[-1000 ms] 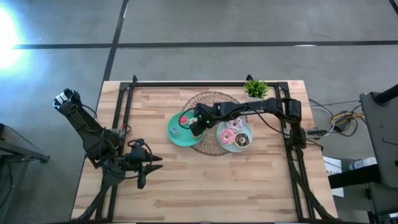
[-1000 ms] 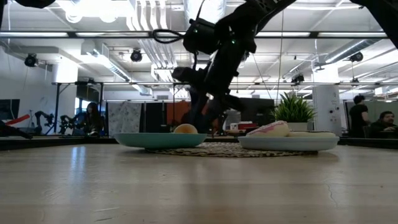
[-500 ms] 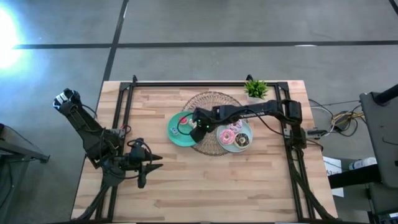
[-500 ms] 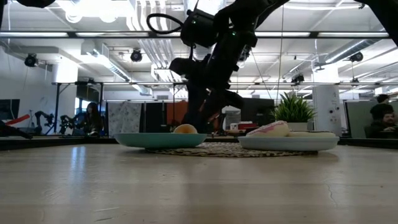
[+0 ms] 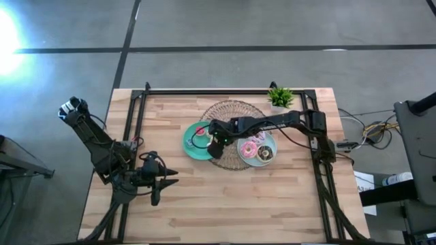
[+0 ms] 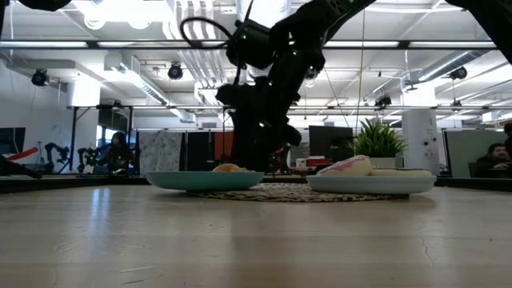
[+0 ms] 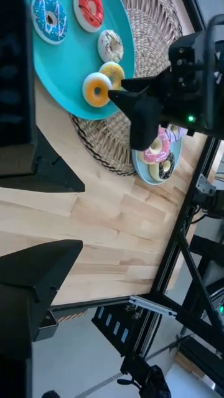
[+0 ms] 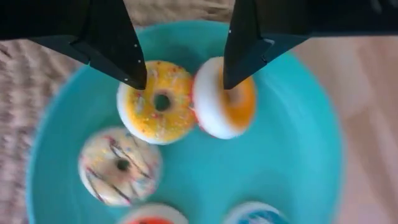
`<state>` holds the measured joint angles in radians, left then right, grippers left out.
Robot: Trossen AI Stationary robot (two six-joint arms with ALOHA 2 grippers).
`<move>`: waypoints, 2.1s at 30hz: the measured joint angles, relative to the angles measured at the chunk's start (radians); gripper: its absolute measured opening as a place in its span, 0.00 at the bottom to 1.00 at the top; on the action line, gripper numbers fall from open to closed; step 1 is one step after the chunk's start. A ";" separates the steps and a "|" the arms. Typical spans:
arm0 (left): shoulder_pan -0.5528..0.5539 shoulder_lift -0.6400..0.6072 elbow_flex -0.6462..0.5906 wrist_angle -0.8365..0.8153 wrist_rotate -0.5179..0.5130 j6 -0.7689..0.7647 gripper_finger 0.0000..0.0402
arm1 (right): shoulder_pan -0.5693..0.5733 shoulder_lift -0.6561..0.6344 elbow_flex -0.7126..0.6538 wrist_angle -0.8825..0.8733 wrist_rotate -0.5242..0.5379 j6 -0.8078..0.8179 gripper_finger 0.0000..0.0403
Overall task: Pick & Place donuts
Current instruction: Adjust the small red donut on the green plate
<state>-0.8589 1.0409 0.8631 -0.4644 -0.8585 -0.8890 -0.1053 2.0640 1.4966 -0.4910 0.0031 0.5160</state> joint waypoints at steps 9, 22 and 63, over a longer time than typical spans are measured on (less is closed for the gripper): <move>0.000 0.000 0.000 -0.001 0.000 0.019 0.27 | 0.025 0.000 0.042 0.050 -0.091 0.000 0.52; 0.018 0.000 0.000 -0.025 0.000 -0.036 0.27 | 0.147 -0.108 0.077 0.040 -0.012 0.036 0.47; 1.114 0.447 -0.128 0.478 1.122 0.565 0.27 | 0.561 -0.848 -0.589 -0.333 0.538 0.555 0.45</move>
<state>0.2554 1.4880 0.7355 0.0135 0.2637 -0.3240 0.4557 1.2163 0.9079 -0.8244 0.5413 1.0709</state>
